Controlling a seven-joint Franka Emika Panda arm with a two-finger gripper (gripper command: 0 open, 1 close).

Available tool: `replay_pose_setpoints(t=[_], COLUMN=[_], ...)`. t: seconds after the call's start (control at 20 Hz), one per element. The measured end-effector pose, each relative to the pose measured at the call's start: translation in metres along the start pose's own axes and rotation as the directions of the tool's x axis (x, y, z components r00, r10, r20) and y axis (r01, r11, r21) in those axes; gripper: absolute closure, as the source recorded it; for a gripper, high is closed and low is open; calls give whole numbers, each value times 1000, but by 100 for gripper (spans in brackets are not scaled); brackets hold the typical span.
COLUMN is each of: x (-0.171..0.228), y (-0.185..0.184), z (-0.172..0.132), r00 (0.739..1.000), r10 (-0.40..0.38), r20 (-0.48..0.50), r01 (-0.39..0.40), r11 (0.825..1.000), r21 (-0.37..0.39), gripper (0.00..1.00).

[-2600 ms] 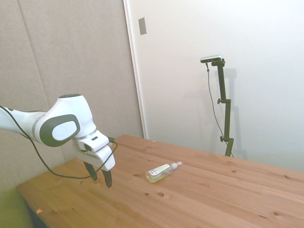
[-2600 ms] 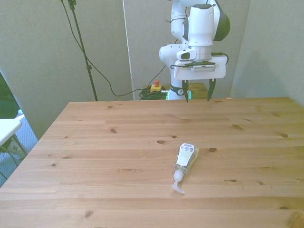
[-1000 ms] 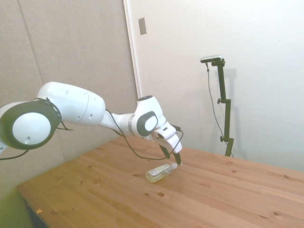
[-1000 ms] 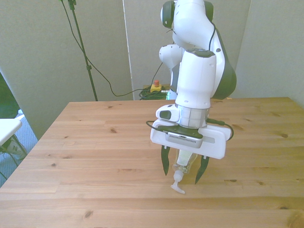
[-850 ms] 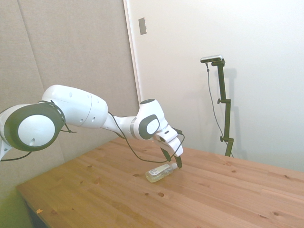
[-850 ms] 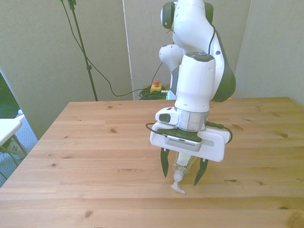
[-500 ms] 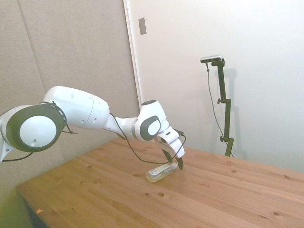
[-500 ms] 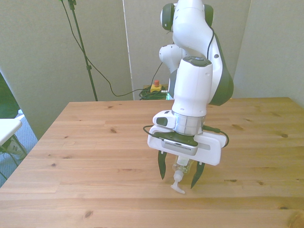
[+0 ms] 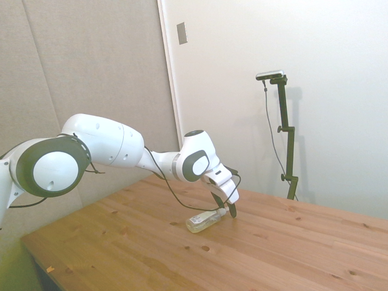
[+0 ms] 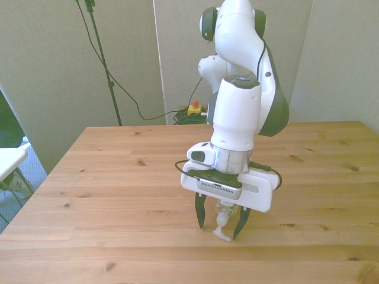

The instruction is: Stand the sanitizer

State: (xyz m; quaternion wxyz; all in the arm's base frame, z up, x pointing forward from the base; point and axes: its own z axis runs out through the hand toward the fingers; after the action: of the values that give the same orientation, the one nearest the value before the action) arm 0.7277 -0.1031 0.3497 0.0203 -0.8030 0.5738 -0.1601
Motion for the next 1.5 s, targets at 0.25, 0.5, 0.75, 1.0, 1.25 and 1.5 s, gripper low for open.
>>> replay_pose_setpoints(t=[0.25,0.5,0.75,1.0,1.25,1.5], x=[1,5,6,4,-10,-40], y=[1,3,4,-1,-7,16], z=[0,0,-2,-8,-63,-141], r00=[1000,1000,997,995,995,973], r10=[5,10,40,74,97,141], r20=[4,22,67,68,-27,-182], r01=[-5,-10,-38,-74,-93,-90], r11=[1000,1000,999,997,987,960], r21=[0,-3,-25,-11,132,265], gripper=[100,100,100,100,100,100])
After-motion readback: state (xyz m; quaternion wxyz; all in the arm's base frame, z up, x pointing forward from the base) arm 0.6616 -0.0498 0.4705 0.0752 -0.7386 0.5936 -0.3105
